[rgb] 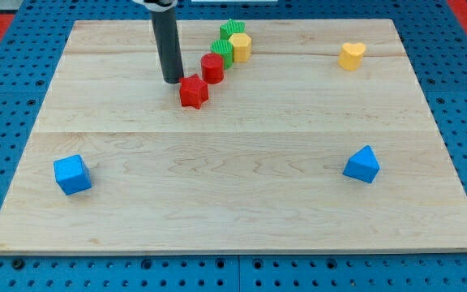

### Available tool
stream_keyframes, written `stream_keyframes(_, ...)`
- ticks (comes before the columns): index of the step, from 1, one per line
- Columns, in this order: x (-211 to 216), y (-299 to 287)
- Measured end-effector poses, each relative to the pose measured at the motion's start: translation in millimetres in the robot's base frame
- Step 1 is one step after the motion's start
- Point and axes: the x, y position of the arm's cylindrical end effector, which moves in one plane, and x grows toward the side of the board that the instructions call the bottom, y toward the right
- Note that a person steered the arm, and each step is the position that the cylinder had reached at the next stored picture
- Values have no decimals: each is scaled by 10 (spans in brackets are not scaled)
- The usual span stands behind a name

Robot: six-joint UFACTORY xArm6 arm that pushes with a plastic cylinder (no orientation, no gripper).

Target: Move your arm to the left side of the board

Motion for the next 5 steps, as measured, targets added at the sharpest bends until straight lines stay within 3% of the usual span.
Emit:
stream_keyframes(3, 17, -1263)
stream_keyframes(5, -25, -1588)
